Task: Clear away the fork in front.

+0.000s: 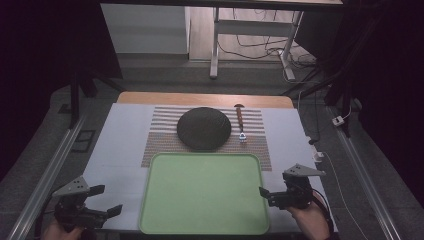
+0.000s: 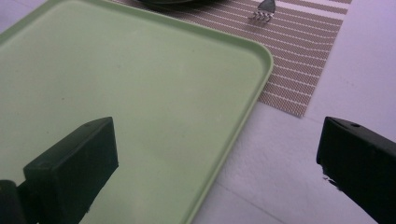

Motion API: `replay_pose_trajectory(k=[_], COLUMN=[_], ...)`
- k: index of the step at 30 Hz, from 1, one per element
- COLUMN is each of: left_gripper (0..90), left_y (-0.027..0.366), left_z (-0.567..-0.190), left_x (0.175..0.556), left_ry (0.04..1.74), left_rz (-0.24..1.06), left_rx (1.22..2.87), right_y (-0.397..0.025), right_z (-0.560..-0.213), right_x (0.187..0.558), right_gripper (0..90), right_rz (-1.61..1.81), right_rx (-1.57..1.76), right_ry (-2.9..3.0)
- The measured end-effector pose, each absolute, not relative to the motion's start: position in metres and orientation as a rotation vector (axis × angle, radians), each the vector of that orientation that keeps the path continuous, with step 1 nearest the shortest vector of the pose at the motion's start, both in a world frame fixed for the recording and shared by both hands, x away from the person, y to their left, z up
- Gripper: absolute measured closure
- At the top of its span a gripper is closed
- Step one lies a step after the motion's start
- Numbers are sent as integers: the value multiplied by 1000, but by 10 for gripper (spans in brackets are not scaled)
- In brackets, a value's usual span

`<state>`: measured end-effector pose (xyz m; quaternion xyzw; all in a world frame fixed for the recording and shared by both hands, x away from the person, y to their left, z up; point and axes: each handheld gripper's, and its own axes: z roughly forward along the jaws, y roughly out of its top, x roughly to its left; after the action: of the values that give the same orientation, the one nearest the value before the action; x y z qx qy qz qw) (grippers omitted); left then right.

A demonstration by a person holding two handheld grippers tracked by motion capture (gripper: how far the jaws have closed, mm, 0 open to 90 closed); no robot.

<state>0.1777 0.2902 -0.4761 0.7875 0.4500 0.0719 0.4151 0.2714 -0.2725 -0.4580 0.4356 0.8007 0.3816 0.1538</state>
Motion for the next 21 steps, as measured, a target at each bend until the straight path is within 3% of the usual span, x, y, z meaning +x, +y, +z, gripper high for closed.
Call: replay_pose_trajectory(k=[21], left_gripper=[9], left_y=[290], left_z=[-476], left_x=[178], left_ry=[1130], left_rz=[180], left_rx=[1985], right_y=[-245], right_z=[-473], right_x=[328], right_gripper=[0], right_rz=[1042], right_rx=[1214], right_ry=[2310])
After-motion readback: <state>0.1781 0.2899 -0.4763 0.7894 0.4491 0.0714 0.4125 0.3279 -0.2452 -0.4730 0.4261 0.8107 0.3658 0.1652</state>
